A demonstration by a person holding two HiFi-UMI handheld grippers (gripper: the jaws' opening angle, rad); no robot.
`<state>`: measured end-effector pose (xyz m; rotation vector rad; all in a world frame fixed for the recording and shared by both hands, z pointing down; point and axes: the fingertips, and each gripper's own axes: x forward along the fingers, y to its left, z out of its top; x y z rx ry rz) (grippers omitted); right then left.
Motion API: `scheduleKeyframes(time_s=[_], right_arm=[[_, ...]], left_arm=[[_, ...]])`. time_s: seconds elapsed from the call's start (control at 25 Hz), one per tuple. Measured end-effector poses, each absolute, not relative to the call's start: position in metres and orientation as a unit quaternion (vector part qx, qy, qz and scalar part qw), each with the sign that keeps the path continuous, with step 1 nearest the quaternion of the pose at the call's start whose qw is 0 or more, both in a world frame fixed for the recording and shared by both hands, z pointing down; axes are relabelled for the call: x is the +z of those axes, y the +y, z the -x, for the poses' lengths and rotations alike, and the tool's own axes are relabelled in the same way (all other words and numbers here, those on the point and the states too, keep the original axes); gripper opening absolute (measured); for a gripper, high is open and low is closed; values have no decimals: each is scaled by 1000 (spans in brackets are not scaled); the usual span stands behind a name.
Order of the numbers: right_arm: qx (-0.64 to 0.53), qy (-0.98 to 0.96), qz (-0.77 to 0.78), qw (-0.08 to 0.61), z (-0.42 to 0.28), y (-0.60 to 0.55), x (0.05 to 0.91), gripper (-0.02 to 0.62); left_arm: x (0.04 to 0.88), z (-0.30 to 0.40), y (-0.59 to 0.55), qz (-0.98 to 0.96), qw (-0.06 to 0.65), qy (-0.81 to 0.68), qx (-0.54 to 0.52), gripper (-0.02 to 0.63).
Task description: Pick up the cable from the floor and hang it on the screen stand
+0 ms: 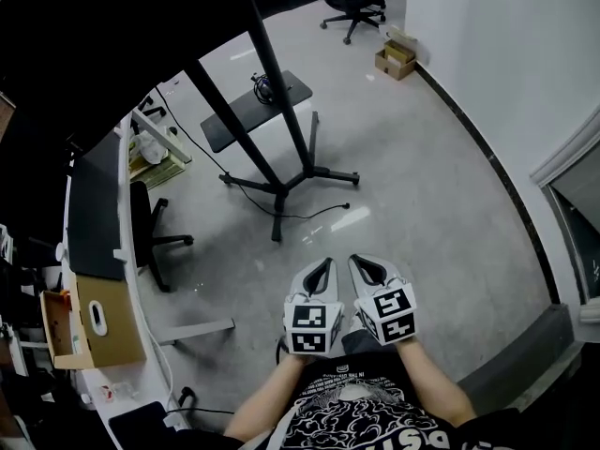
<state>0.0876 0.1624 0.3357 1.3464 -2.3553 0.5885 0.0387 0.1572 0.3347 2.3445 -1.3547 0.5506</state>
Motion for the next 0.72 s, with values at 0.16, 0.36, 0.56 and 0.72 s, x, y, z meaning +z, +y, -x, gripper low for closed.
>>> scheduleKeyframes(time_s=[0.16, 0.36, 0.56, 0.72], right_arm=[[215, -839, -462, 189, -88, 151, 344, 5], [207, -851, -437, 208, -82, 138, 359, 5], [205, -860, -408, 228, -80, 122, 384, 5], [201, -866, -389, 241, -73, 96, 403, 5]], left_arm=[[347, -42, 148, -825, 203, -488, 201, 2], [361, -44, 136, -818, 222, -491, 199, 3], [380, -44, 115, -815, 227, -492, 203, 3], [397, -42, 89, -817, 237, -486, 201, 3]])
